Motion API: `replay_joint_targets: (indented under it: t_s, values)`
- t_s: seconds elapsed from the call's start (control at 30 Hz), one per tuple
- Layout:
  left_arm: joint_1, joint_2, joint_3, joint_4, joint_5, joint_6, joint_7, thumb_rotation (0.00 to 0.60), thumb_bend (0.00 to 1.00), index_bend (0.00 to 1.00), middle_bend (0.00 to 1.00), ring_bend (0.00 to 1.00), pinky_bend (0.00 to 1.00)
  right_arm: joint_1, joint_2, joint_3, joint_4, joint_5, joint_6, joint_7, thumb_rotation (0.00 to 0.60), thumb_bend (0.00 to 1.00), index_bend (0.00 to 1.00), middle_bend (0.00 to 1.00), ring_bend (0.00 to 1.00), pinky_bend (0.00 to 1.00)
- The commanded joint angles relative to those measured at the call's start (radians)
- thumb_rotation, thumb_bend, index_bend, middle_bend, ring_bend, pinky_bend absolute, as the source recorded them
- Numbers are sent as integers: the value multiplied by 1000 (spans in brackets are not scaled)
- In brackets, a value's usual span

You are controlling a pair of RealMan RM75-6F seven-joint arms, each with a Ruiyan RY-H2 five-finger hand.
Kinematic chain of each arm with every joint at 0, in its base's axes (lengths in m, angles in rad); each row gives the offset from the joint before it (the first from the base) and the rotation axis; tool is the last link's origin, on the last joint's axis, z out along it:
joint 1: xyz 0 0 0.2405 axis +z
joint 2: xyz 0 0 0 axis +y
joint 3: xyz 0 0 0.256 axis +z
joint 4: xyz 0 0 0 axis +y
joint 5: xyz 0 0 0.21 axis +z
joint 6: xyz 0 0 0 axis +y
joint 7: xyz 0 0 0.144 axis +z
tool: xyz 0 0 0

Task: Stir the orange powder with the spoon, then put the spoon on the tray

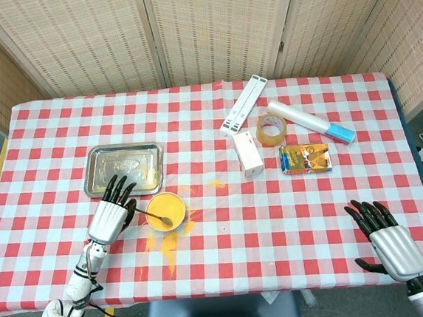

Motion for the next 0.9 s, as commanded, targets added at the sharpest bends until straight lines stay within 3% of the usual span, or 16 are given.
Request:
replay_joint_targets:
  t_s: [0.03,0.17,0.37,0.7,0.9]
  values:
    - [2,15,-5,-26,-3,14,5,600,667,780,217,0,0,1,1,0,-1,-2,0,1,600,50,0,0,0,0]
    - [2,34,-28,-81,-19,40,40,600,699,793,234,0,0,1,3,-2,-3,-5,0,5,600,51,0,0,0,0]
    - [-7,99,-62,-262,-51,-2,150,600,750,795,240,0,0,1,12,-5,-6,-17,8,24,600,50,0,0,0,0]
    - [-35,291,-151,-786,-187,-187,643,600,785,801,264,1,0,2,31,-14,-8,-38,14,57,600,50,0,0,0,0]
    - [-58,322,-214,-971,-312,-237,974,600,799,808,284,24,0,1,42,-13,-7,-40,22,80,600,50,0,0,0,0]
